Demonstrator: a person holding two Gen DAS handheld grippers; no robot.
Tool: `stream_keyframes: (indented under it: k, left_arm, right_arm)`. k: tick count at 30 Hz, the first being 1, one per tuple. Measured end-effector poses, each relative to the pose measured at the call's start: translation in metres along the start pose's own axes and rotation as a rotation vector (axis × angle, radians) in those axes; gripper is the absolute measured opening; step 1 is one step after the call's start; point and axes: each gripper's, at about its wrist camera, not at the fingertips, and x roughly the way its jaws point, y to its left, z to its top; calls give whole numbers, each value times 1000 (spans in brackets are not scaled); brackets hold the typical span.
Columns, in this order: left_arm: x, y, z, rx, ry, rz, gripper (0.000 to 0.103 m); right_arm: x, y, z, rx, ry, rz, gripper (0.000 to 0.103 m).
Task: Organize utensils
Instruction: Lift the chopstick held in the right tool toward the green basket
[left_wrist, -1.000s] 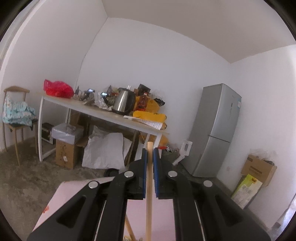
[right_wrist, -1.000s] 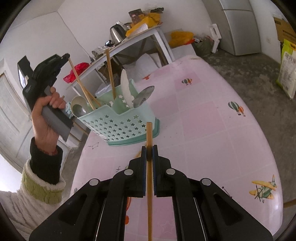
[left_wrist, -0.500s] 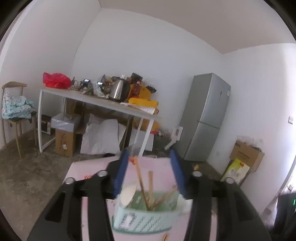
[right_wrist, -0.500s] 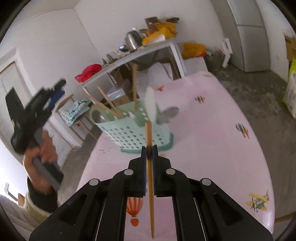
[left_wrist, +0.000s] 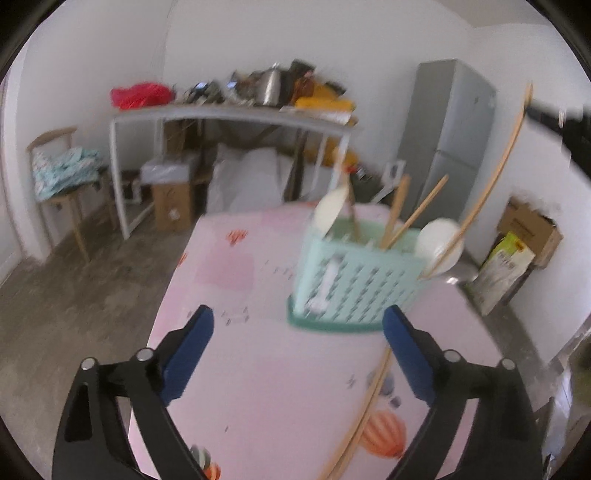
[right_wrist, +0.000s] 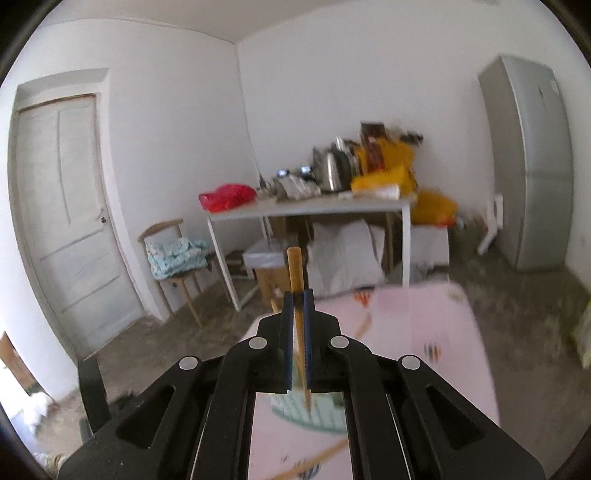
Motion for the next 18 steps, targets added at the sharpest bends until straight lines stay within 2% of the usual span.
stream_keyframes:
  k: [1, 7, 13, 15, 18]
  left_arm:
    - [2, 2, -5, -9, 13, 10, 94]
    - [15, 8, -18, -22, 67, 54, 96]
    - [24, 18, -27, -31, 95, 71, 96]
    - [27, 25, -31, -39, 113, 82, 96]
    - [30, 32, -38, -46, 132, 89, 96]
  right_arm:
    - [4, 3, 6, -18, -11, -1, 0]
    - [26, 9, 14, -56, -19, -13, 0]
    - [17, 3, 2, -14, 16, -20, 0]
    - [12, -3, -17, 3, 60, -49, 2]
    - [20, -22, -71, 98, 252, 2, 8]
